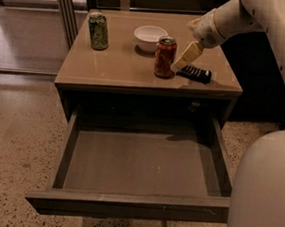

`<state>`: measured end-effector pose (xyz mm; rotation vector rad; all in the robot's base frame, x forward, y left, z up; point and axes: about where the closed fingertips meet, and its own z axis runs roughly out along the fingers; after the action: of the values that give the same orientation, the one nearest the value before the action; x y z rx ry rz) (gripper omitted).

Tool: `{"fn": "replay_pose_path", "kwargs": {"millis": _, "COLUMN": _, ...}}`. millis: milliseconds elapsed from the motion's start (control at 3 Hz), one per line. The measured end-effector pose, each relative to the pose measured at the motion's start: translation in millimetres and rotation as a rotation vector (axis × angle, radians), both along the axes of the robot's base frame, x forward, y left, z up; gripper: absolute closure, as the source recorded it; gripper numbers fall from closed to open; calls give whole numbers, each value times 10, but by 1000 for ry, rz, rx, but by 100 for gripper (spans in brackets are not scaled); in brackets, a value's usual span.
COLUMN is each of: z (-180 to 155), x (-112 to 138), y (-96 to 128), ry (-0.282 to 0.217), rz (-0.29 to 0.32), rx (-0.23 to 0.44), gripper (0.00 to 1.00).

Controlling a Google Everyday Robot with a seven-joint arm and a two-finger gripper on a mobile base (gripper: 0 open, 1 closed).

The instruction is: Place coke can into top drawer

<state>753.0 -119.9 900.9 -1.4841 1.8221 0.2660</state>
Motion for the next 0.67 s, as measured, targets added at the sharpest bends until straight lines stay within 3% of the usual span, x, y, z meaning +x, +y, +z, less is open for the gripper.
{"fn": "replay_pose_path", "kwargs": {"millis": 667, "z": -225, "x": 124, "y": 256, "ry": 64, "rz": 34, "rx": 4, "gripper": 0}}
